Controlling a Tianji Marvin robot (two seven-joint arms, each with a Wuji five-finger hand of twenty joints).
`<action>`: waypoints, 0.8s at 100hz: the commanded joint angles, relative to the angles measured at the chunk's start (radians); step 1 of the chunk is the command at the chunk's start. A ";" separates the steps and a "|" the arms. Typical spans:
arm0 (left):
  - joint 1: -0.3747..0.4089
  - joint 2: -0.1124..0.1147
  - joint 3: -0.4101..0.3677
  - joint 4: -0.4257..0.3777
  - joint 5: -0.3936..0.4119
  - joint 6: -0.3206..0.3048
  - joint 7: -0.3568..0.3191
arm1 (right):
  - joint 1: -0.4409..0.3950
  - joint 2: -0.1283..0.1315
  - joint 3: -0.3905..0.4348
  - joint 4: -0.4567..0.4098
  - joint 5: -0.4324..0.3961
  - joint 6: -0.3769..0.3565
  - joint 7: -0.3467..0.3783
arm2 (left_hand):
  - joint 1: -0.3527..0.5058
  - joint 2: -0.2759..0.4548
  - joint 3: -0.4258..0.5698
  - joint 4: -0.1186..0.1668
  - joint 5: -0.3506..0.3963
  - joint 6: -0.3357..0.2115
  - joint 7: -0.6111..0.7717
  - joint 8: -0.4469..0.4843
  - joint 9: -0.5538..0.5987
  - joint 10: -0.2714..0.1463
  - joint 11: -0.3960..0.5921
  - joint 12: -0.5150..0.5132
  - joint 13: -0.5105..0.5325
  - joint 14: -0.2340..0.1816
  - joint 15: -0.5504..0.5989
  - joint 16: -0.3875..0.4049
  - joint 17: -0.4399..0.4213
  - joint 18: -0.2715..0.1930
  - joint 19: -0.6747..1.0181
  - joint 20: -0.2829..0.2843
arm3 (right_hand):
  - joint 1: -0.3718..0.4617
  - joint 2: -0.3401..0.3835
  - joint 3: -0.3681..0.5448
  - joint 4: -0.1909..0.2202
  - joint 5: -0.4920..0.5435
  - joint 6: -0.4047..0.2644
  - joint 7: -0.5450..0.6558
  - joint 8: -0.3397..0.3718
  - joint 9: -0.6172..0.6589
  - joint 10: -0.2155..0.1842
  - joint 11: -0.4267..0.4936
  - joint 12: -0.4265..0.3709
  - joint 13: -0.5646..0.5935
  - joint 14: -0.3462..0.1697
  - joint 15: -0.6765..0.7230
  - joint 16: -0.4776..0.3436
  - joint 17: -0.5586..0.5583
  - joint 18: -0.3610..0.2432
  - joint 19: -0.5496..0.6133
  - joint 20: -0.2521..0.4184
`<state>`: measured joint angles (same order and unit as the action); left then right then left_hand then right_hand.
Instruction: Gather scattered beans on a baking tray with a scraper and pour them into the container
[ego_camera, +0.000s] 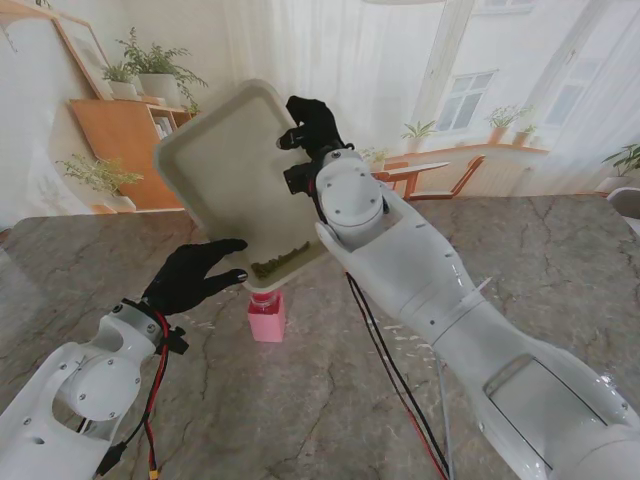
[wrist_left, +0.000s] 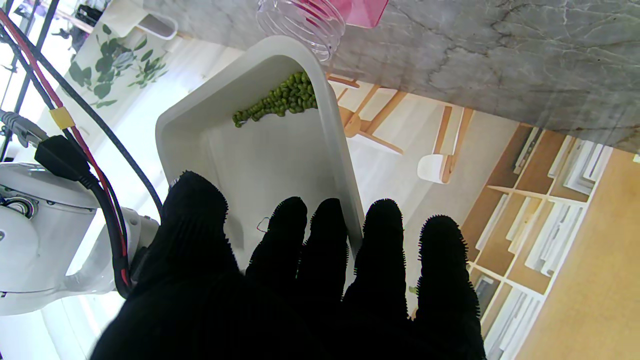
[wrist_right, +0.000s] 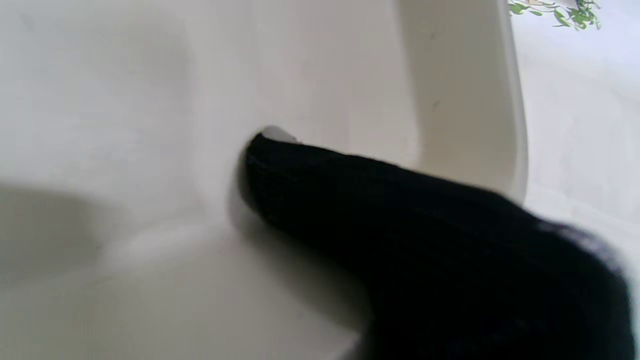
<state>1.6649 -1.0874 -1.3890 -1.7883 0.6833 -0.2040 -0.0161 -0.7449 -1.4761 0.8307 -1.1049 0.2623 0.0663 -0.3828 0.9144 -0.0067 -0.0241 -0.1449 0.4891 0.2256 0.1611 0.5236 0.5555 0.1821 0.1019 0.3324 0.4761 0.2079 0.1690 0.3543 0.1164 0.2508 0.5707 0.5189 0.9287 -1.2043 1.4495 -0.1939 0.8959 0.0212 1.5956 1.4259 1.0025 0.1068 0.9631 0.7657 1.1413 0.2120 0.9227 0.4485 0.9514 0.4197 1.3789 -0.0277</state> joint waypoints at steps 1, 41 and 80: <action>0.006 -0.003 0.000 -0.003 -0.001 0.004 0.001 | 0.007 -0.003 0.002 -0.009 0.002 -0.013 0.015 | 0.025 0.051 -0.016 0.104 -0.011 -0.018 -0.012 -0.002 -0.016 -0.012 -0.007 0.008 -0.010 -0.014 -0.008 -0.006 -0.012 0.019 -0.013 0.032 | 0.153 0.054 0.120 0.078 0.026 -0.028 0.042 0.006 0.071 -0.192 0.186 0.075 0.073 -0.143 0.180 0.073 0.120 -0.150 0.318 0.115; 0.013 -0.003 -0.002 -0.006 0.001 0.008 0.003 | 0.019 -0.001 -0.011 0.003 -0.025 -0.046 0.028 | 0.026 0.050 -0.016 0.104 -0.012 -0.017 -0.012 -0.002 -0.016 -0.012 -0.007 0.008 -0.009 -0.015 -0.008 -0.006 -0.011 0.020 -0.011 0.033 | 0.151 0.057 0.120 0.078 0.025 -0.030 0.041 0.006 0.072 -0.193 0.184 0.075 0.073 -0.143 0.179 0.074 0.119 -0.153 0.315 0.116; 0.014 -0.004 -0.004 -0.005 0.000 0.007 0.005 | 0.025 -0.003 -0.022 0.004 -0.037 -0.068 0.025 | 0.024 0.051 -0.016 0.104 -0.011 -0.020 -0.012 -0.002 -0.015 -0.015 -0.006 0.008 -0.007 -0.016 -0.007 -0.005 -0.010 0.018 -0.010 0.034 | 0.151 0.059 0.120 0.080 0.025 -0.033 0.041 0.007 0.073 -0.195 0.181 0.076 0.073 -0.144 0.178 0.075 0.118 -0.155 0.314 0.117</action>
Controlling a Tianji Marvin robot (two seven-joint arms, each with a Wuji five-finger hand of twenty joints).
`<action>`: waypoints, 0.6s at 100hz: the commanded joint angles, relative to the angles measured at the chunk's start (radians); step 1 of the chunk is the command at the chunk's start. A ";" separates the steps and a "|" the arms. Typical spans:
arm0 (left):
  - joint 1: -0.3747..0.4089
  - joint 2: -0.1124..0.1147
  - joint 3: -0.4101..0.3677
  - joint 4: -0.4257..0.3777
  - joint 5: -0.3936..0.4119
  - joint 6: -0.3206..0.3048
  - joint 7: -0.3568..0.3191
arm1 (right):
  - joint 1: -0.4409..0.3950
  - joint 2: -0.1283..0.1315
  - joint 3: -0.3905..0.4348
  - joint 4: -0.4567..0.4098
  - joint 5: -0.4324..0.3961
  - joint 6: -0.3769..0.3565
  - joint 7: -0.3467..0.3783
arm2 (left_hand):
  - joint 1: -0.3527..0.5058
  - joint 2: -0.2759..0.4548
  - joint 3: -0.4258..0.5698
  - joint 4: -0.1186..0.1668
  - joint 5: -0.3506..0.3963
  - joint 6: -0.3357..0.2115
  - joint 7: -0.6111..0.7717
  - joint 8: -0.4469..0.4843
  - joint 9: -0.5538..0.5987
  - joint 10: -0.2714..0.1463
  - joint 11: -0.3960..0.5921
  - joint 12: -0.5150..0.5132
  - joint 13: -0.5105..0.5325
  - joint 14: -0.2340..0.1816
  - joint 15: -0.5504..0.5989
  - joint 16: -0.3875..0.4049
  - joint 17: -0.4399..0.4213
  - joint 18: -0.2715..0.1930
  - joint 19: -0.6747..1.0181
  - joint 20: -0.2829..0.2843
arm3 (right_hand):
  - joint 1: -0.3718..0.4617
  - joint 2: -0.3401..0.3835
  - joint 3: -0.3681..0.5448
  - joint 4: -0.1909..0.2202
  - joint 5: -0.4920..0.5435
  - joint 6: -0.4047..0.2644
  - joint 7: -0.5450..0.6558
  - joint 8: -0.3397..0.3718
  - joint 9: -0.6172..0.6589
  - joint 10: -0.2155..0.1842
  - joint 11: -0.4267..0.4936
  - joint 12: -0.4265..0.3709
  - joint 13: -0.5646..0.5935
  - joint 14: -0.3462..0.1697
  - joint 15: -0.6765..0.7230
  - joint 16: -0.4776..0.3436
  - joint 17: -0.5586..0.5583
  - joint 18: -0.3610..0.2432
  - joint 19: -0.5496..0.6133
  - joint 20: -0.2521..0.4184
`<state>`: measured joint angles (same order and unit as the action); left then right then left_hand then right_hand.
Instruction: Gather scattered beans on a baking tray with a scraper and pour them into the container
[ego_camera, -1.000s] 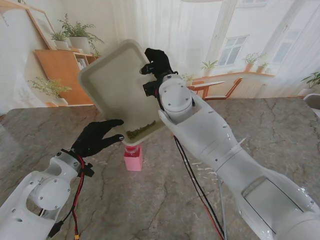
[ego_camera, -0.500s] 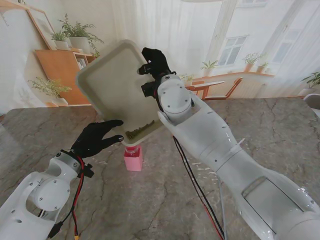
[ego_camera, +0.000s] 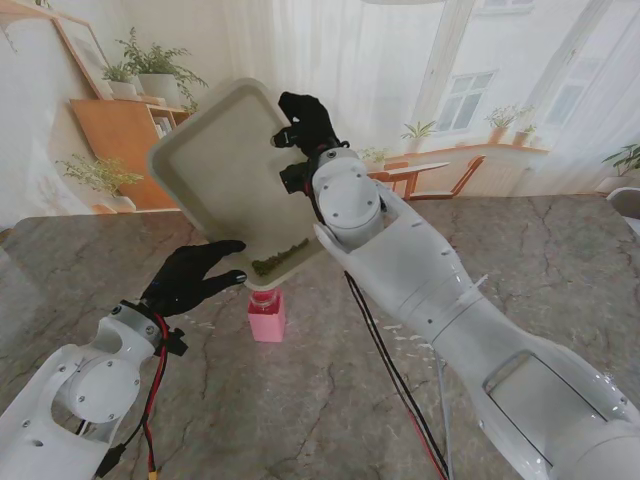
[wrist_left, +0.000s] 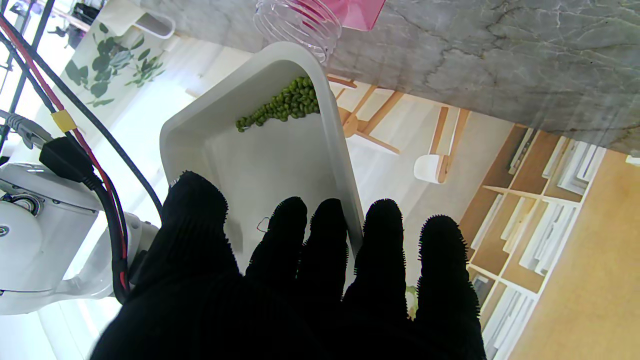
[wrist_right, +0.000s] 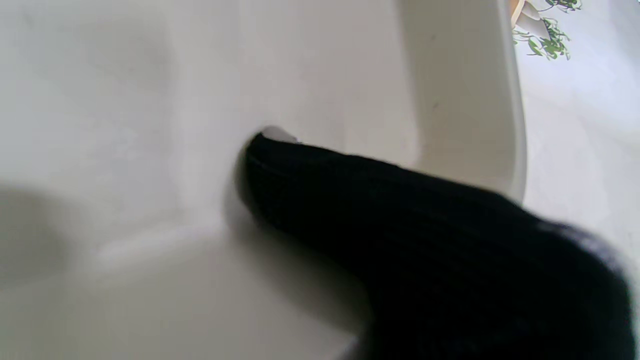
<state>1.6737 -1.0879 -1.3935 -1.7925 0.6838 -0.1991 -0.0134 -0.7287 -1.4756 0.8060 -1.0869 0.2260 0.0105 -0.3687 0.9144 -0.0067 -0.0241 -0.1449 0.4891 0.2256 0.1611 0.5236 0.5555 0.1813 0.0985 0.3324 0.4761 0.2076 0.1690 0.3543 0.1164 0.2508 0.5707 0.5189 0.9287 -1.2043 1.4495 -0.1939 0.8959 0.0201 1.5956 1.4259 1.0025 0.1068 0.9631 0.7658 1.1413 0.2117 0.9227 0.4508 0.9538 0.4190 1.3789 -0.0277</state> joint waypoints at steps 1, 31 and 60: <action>0.005 -0.003 0.001 -0.001 -0.001 0.002 0.003 | 0.008 -0.004 0.003 -0.015 -0.001 -0.013 0.011 | 0.024 0.051 -0.016 0.104 -0.011 -0.019 -0.012 -0.002 -0.015 -0.012 -0.003 0.008 -0.008 -0.015 -0.007 -0.005 -0.010 0.018 -0.010 0.034 | 0.150 0.059 0.120 0.079 0.025 -0.032 0.041 0.007 0.073 -0.195 0.181 0.076 0.073 -0.144 0.178 0.073 0.116 -0.155 0.314 0.117; 0.010 -0.003 0.000 -0.003 0.000 0.004 0.000 | 0.004 0.000 -0.006 -0.029 -0.016 -0.031 0.013 | 0.026 0.050 -0.016 0.104 -0.011 -0.018 -0.012 -0.002 -0.016 -0.013 -0.003 0.008 -0.009 -0.016 -0.007 -0.005 -0.010 0.018 -0.010 0.034 | 0.149 0.062 0.120 0.082 0.026 -0.033 0.041 0.007 0.076 -0.199 0.177 0.075 0.075 -0.147 0.177 0.074 0.117 -0.158 0.315 0.119; 0.013 -0.003 0.000 -0.004 0.002 0.003 0.002 | 0.001 0.005 -0.009 -0.041 -0.025 -0.029 0.022 | 0.026 0.049 -0.016 0.104 -0.011 -0.017 -0.012 -0.002 -0.016 -0.011 -0.003 0.008 -0.008 -0.015 -0.007 -0.005 -0.010 0.019 -0.009 0.034 | 0.148 0.063 0.120 0.083 0.025 -0.035 0.041 0.007 0.076 -0.199 0.176 0.077 0.076 -0.148 0.177 0.075 0.117 -0.160 0.315 0.122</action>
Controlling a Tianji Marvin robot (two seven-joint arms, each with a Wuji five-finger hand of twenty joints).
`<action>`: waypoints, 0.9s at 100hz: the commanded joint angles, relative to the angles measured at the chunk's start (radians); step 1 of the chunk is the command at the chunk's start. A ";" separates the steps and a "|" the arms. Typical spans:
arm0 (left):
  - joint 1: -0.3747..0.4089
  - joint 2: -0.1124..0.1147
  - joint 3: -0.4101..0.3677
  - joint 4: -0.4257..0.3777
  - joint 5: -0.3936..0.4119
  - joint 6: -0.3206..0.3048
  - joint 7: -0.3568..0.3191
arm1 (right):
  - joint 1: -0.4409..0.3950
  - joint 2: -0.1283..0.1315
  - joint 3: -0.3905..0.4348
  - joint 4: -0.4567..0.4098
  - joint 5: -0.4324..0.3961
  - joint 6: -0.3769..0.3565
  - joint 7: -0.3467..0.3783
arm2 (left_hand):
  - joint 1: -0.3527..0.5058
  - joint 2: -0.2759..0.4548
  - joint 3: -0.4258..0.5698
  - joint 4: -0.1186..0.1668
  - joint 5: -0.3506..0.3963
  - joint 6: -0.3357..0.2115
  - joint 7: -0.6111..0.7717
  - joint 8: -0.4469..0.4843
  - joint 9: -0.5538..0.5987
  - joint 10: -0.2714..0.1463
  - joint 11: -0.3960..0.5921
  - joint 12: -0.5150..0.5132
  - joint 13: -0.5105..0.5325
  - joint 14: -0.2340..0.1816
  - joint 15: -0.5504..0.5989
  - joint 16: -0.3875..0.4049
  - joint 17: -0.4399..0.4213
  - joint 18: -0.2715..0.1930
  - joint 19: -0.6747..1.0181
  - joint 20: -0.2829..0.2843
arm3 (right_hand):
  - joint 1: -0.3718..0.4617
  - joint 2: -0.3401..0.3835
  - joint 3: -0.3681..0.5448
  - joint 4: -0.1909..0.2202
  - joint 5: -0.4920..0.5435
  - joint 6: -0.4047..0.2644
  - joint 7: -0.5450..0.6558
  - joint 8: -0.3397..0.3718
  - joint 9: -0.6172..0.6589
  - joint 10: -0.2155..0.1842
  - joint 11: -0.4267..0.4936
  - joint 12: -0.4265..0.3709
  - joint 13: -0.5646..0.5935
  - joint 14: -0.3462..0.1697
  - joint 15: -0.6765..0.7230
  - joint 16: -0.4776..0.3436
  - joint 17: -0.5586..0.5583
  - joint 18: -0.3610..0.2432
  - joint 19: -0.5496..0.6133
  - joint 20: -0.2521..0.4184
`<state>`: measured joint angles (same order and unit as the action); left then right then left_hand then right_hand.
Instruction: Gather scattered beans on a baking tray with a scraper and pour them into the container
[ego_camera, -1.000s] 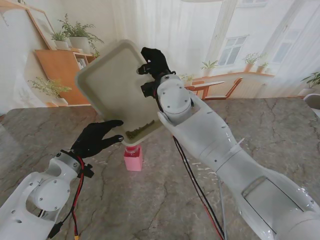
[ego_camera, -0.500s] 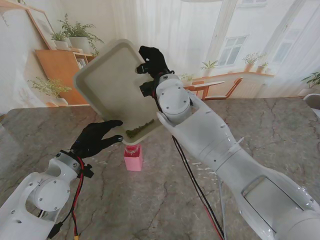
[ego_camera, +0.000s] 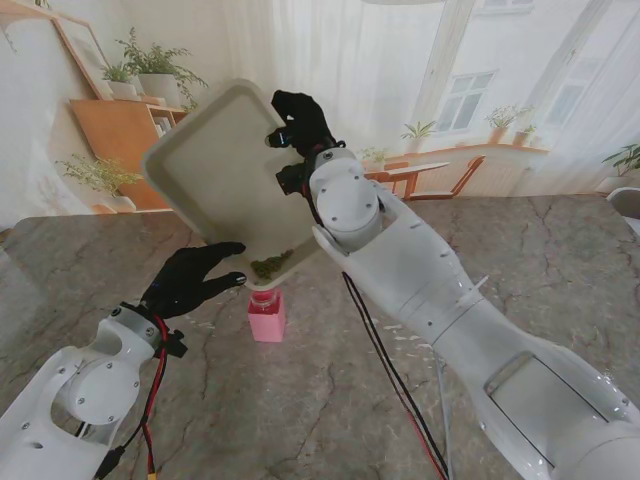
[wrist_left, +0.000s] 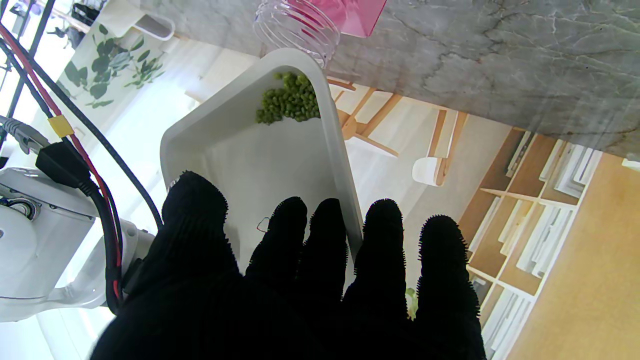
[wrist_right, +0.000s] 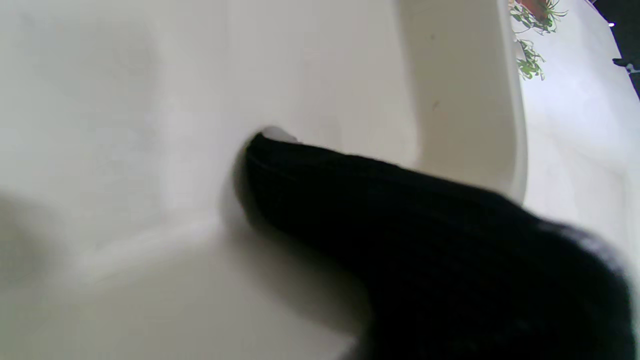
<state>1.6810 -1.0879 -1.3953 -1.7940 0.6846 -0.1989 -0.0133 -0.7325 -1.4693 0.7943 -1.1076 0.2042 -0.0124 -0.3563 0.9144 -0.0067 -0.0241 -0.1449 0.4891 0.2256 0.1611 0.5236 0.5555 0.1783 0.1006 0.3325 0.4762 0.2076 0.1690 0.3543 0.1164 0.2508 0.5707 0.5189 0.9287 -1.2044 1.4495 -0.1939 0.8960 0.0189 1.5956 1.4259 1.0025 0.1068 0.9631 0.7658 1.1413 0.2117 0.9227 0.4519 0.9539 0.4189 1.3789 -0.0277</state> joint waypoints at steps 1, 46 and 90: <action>0.006 -0.003 0.002 -0.002 0.001 0.003 0.002 | 0.005 -0.001 0.003 -0.021 -0.004 -0.007 0.009 | 0.026 0.049 -0.016 0.104 -0.011 -0.017 -0.012 -0.002 -0.016 -0.007 -0.005 0.008 -0.008 -0.015 -0.007 -0.005 -0.010 0.019 -0.010 0.034 | 0.148 0.063 0.120 0.084 0.026 -0.034 0.041 0.007 0.076 -0.199 0.176 0.077 0.076 -0.148 0.177 0.074 0.117 -0.160 0.316 0.122; 0.017 -0.003 -0.001 -0.010 0.008 0.007 0.003 | 0.016 -0.004 0.000 -0.003 -0.004 -0.004 0.016 | 0.026 0.050 -0.016 0.104 -0.013 -0.018 -0.013 -0.003 -0.016 -0.009 -0.005 0.008 -0.008 -0.015 -0.007 -0.005 -0.010 0.017 -0.008 0.034 | 0.147 0.066 0.120 0.085 0.025 -0.037 0.041 0.008 0.078 -0.202 0.174 0.078 0.076 -0.149 0.175 0.075 0.116 -0.162 0.313 0.124; 0.017 -0.003 0.002 -0.009 0.013 0.004 0.008 | 0.006 0.003 -0.002 -0.027 -0.022 -0.027 0.012 | 0.025 0.050 -0.016 0.104 -0.012 -0.018 -0.012 -0.002 -0.016 -0.008 -0.005 0.008 -0.007 -0.016 -0.006 -0.005 -0.010 0.018 -0.006 0.035 | 0.145 0.068 0.120 0.087 0.025 -0.039 0.041 0.009 0.079 -0.202 0.173 0.080 0.078 -0.151 0.176 0.079 0.117 -0.166 0.314 0.128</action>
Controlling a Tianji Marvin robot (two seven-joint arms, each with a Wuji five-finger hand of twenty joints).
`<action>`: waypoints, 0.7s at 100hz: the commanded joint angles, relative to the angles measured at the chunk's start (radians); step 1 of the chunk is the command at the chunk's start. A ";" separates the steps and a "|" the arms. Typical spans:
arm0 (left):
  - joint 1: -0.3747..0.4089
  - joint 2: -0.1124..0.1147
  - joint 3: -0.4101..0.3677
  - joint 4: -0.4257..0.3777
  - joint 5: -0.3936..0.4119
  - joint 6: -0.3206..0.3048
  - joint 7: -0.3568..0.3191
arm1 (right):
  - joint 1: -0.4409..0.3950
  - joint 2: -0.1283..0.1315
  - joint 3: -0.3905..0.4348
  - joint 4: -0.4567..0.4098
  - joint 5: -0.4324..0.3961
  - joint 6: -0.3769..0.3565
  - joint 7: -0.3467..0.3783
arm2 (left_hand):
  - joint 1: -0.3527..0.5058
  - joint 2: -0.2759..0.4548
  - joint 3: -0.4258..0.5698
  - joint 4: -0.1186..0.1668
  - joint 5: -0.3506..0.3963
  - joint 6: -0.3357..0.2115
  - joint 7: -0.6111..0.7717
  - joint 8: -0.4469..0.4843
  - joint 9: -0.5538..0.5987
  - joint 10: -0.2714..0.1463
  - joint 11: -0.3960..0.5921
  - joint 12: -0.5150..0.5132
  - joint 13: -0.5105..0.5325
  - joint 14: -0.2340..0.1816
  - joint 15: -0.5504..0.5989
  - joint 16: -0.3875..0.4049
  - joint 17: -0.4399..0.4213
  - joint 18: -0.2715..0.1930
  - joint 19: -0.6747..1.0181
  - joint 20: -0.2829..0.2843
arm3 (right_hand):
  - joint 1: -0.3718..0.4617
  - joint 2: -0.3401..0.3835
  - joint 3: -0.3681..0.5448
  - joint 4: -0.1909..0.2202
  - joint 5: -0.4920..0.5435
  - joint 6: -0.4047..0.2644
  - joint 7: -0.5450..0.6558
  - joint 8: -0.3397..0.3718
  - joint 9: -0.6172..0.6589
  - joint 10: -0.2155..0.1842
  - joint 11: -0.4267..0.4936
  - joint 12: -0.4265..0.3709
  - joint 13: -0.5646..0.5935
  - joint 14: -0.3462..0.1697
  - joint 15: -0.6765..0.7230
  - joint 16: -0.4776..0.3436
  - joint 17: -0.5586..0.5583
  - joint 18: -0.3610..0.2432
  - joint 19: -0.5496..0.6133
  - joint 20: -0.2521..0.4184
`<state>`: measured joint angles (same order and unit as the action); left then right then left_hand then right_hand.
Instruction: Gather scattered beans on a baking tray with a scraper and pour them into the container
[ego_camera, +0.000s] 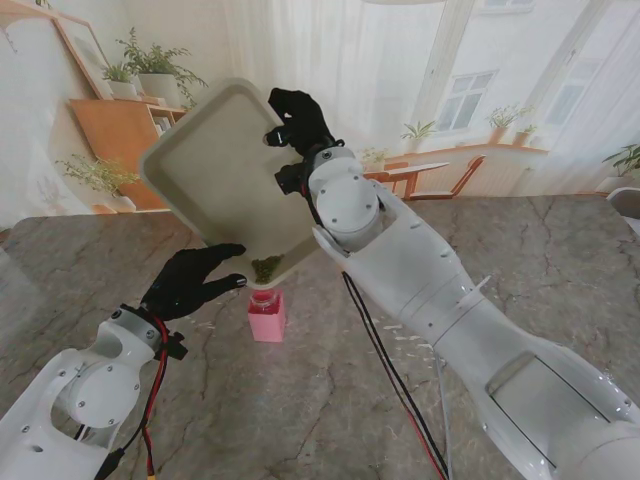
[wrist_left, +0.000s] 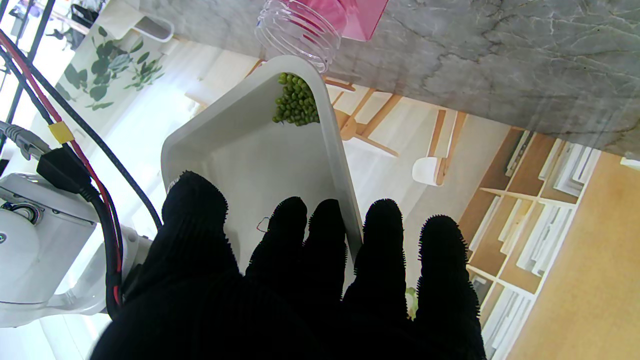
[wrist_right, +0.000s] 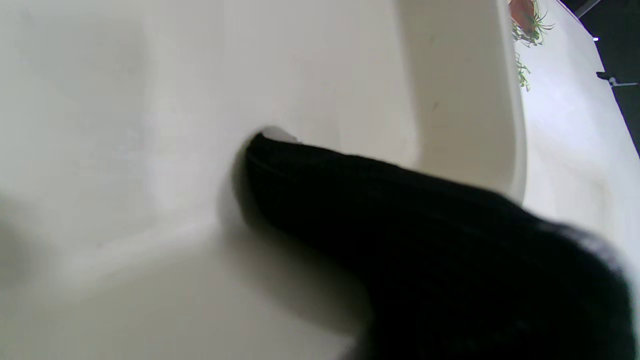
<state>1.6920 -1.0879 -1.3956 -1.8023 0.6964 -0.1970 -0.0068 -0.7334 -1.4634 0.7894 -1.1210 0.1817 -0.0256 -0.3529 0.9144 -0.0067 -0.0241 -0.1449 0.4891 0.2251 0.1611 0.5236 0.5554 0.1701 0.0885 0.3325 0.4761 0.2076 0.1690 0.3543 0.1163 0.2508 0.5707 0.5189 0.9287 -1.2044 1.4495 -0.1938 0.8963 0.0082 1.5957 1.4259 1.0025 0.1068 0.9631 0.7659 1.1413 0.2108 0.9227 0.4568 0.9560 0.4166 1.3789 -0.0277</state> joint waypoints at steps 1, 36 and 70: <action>0.006 -0.003 0.002 -0.001 0.001 0.002 0.002 | 0.007 -0.002 0.003 -0.013 0.000 -0.015 0.008 | 0.025 0.050 -0.016 0.104 -0.011 -0.017 -0.012 -0.002 -0.016 -0.001 0.007 0.008 -0.007 -0.015 -0.006 -0.005 -0.010 0.018 -0.006 0.035 | 0.145 0.068 0.120 0.087 0.025 -0.028 0.041 0.009 0.079 -0.202 0.173 0.080 0.077 -0.150 0.176 0.074 0.115 -0.163 0.314 0.128; 0.009 -0.003 0.002 0.001 0.003 0.003 0.005 | 0.008 0.000 -0.005 -0.005 -0.023 -0.046 0.010 | 0.026 0.050 -0.016 0.104 -0.011 -0.017 -0.012 -0.002 -0.016 -0.001 0.006 0.008 -0.008 -0.014 -0.007 -0.005 -0.010 0.018 -0.004 0.036 | 0.145 0.068 0.120 0.088 0.026 -0.029 0.041 0.009 0.081 -0.204 0.172 0.082 0.078 -0.150 0.174 0.076 0.115 -0.164 0.313 0.128; 0.005 -0.003 0.003 0.005 0.003 -0.002 0.006 | 0.004 0.001 -0.006 -0.009 -0.025 -0.066 0.009 | 0.026 0.050 -0.016 0.104 -0.011 -0.016 -0.012 -0.002 -0.016 -0.001 0.007 0.008 -0.008 -0.014 -0.007 -0.005 -0.010 0.018 -0.004 0.037 | 0.145 0.068 0.120 0.090 0.026 -0.031 0.041 0.010 0.081 -0.204 0.171 0.083 0.079 -0.150 0.173 0.078 0.116 -0.166 0.315 0.130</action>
<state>1.6943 -1.0881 -1.3953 -1.8003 0.6995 -0.1977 -0.0025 -0.7343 -1.4613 0.7788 -1.1166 0.1559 -0.0794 -0.3525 0.9144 -0.0067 -0.0241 -0.1449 0.4891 0.2251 0.1611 0.5236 0.5550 0.1705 0.0879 0.3325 0.4762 0.2075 0.1690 0.3543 0.1163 0.2508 0.5707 0.5189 0.9287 -1.2044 1.4495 -0.1939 0.8965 0.0076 1.5957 1.4258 1.0025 0.1068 0.9632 0.7663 1.1413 0.2106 0.9227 0.4631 0.9576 0.4158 1.3789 -0.0276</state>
